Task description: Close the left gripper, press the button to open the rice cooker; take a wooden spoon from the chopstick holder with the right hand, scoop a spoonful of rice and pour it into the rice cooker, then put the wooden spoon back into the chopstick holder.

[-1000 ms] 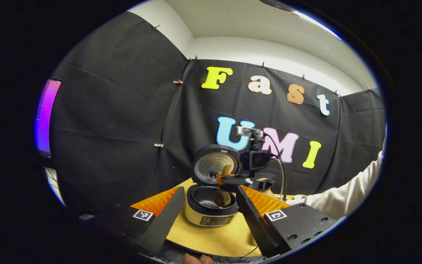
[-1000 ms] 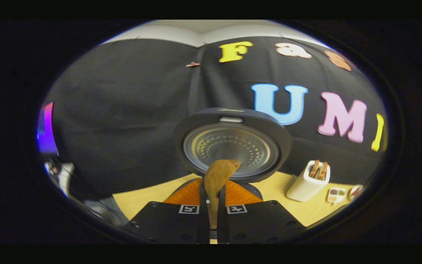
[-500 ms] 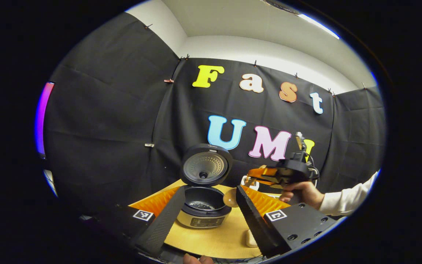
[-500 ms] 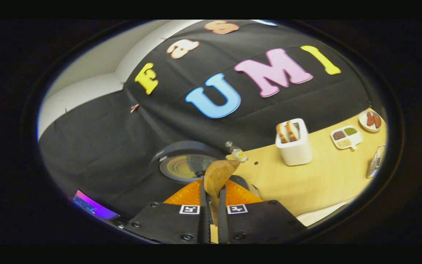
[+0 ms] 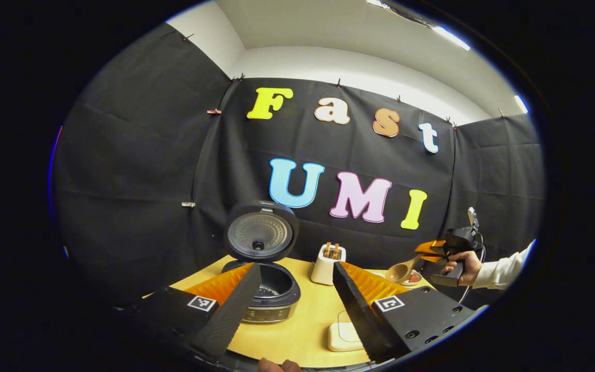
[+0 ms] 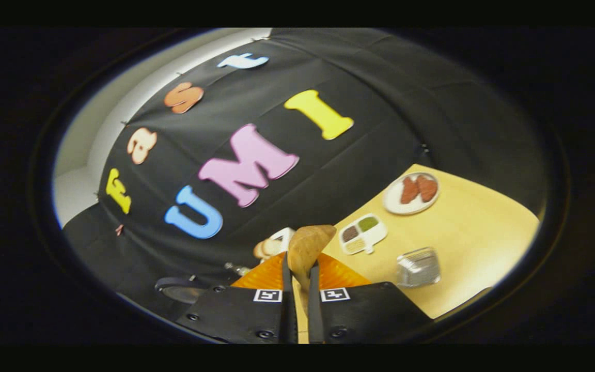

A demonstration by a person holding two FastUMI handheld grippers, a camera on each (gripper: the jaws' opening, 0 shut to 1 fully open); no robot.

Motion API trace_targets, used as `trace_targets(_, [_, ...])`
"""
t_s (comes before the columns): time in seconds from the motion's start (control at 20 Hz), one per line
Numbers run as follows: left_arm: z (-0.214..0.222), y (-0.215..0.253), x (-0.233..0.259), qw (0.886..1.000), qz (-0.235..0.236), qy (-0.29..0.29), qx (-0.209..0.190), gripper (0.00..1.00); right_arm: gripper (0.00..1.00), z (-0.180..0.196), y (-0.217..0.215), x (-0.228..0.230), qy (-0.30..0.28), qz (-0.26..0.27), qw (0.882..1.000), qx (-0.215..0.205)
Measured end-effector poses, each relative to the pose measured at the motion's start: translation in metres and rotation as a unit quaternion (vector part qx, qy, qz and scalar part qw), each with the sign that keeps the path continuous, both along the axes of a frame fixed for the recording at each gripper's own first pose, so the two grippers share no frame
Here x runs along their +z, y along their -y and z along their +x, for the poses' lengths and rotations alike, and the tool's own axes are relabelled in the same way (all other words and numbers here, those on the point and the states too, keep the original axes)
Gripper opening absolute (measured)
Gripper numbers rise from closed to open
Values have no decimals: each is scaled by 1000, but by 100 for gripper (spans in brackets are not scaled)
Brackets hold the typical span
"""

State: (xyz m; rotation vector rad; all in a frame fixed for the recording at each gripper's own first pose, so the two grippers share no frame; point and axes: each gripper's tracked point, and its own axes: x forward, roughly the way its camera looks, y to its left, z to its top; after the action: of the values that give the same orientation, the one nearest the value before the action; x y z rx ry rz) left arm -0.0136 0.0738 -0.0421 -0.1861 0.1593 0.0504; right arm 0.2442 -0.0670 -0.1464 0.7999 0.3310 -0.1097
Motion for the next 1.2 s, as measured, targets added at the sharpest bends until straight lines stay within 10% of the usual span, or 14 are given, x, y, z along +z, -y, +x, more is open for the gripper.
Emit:
trace_targets(0.4, [23, 52, 0, 999, 21, -18, -24, 95, 13, 7, 92, -76, -57, -48, 996, -53])
trace_targets(0.8, [27, 57, 6, 999, 35, -29, -14, 95, 13, 23, 64, -139, -109, -200, 974, 6])
trace_targets(1.0, [28, 47, 8, 999, 37, -25, -5, 95, 48, 27, 60, -127, -82, -255, 963, 17])
trace_targets(1.2, [29, 48, 7, 999, 31, -24, -8, 95, 48, 16, 66, -132, -99, -241, 965, 21])
